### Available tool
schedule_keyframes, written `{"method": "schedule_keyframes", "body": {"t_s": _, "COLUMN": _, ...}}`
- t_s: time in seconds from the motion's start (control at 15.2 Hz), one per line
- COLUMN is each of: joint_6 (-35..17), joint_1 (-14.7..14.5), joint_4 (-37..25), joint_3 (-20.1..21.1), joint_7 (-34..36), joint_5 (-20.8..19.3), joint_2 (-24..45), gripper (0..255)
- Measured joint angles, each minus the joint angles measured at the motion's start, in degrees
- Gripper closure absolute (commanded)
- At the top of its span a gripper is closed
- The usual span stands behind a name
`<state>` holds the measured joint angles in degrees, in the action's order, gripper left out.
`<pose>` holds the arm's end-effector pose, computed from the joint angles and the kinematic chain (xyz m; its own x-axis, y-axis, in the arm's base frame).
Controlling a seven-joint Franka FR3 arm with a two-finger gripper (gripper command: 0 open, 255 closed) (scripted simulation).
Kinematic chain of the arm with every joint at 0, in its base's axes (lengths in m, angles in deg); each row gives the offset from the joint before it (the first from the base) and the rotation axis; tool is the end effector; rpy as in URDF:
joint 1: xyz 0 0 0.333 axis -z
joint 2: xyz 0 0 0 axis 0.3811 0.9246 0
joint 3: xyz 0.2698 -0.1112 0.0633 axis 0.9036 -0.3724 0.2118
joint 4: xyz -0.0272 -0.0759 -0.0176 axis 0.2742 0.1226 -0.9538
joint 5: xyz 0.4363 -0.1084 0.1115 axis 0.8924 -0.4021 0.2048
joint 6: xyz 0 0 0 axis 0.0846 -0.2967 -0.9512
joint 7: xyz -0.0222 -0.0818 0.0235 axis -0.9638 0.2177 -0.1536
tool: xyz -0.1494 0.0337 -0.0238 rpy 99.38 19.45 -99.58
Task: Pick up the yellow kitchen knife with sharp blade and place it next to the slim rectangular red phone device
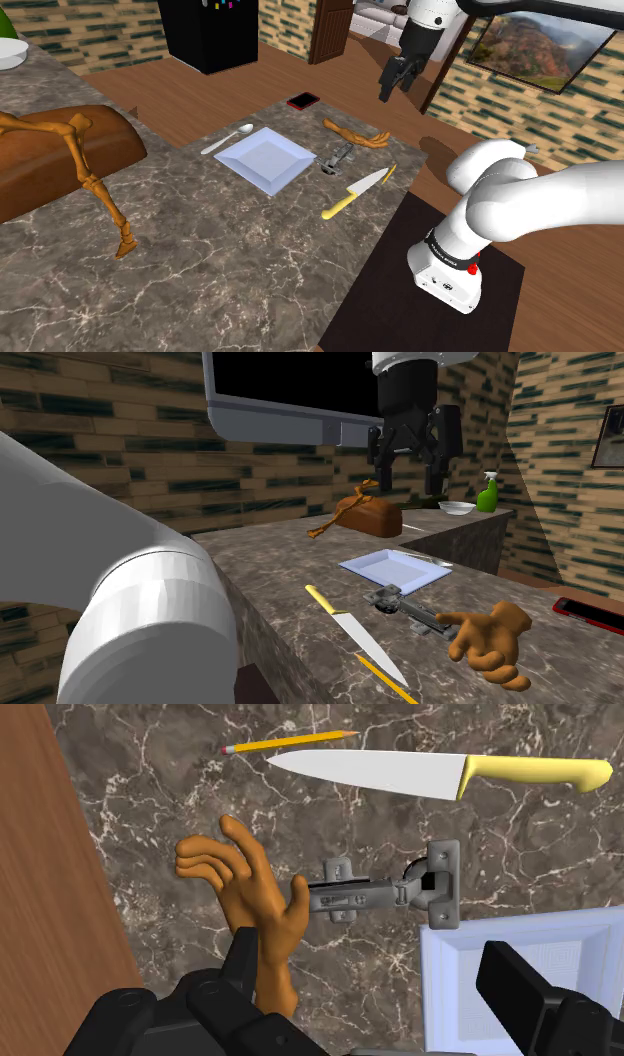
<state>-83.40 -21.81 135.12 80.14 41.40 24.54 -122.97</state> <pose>0.4012 0.0104 0.5205 0.9950 -0.0759 0.0645 -0.0800 -0.9948 0.0632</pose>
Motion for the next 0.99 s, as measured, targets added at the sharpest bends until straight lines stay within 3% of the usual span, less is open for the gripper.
{"method": "schedule_keyframes", "body": {"t_s": 0.2, "joint_6": -0.9, "joint_1": 0.87, "joint_4": 2.65, "joint_3": 1.08, "joint_7": 3.66, "joint_5": 1.06, "joint_2": -1.21, "gripper": 0}}
{"method": "schedule_keyframes", "body": {"t_s": 0.53, "joint_6": -4.7, "joint_1": 3.85, "joint_4": 10.92, "joint_3": 6.12, "joint_7": 18.95, "joint_5": 6.29, "joint_2": -3.78, "gripper": 0}}
{"method": "schedule_keyframes", "body": {"t_s": 0.99, "joint_6": -11.76, "joint_1": 6.08, "joint_4": 21.11, "joint_3": 15.65, "joint_7": 42.14, "joint_5": 17.13, "joint_2": -5.03, "gripper": 0}}
